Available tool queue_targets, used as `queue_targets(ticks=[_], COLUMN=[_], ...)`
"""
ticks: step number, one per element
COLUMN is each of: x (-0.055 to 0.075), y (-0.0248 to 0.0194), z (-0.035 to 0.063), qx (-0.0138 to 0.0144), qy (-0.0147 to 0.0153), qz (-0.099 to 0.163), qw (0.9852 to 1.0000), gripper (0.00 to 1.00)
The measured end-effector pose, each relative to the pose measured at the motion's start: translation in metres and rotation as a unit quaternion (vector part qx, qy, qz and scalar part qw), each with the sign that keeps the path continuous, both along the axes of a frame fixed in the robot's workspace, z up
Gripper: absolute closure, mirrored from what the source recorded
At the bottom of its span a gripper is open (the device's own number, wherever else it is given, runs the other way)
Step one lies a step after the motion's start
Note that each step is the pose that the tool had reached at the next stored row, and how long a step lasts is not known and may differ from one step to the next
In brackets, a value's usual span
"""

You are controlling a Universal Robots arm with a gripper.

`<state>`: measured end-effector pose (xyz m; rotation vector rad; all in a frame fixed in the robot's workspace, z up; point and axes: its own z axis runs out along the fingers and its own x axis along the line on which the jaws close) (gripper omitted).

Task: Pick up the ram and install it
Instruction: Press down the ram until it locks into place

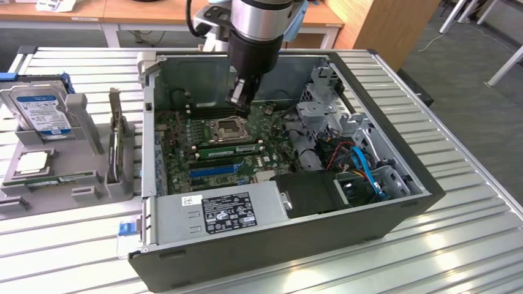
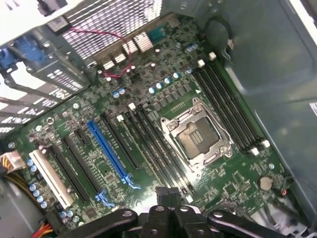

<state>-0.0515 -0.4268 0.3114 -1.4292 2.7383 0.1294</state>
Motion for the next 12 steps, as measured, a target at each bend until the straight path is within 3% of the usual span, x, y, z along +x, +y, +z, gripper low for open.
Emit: queue_targets(ticks=[8, 12], x=[-0.0004, -0.0006], y=[0.0, 0.0], z=[0.0001, 0.0001], qx=[-0.0001, -0.0001], qy=[0.0048, 0.0091], qz=[-0.043, -0.073], qw=[0.9991, 0.9973], gripper=[0.9, 0.9])
